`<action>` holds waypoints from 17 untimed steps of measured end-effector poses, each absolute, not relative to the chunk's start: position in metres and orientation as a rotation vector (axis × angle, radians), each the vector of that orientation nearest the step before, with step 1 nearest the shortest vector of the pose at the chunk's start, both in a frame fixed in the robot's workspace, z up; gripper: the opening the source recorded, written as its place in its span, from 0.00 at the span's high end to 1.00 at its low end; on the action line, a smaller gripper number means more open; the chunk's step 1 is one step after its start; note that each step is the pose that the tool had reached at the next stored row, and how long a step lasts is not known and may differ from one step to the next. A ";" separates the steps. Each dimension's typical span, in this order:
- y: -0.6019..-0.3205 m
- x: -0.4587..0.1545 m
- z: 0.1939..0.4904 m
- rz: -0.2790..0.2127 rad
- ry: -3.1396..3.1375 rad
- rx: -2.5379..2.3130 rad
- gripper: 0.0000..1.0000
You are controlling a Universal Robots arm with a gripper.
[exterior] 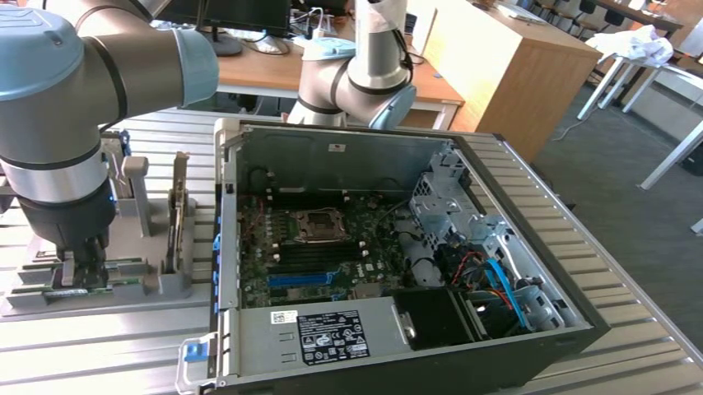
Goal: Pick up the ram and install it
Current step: 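Pick up the ram and move it above insertion slot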
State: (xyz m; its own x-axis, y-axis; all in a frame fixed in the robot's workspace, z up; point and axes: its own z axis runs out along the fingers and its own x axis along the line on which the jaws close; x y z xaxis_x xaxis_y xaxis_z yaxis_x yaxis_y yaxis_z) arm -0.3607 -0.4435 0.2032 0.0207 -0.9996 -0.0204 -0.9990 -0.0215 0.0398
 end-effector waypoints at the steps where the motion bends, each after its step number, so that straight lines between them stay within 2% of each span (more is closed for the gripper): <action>1: -0.443 -0.361 0.203 -0.066 -2.188 2.234 0.89; 17: -0.442 -0.361 0.203 -0.066 -2.188 2.234 0.89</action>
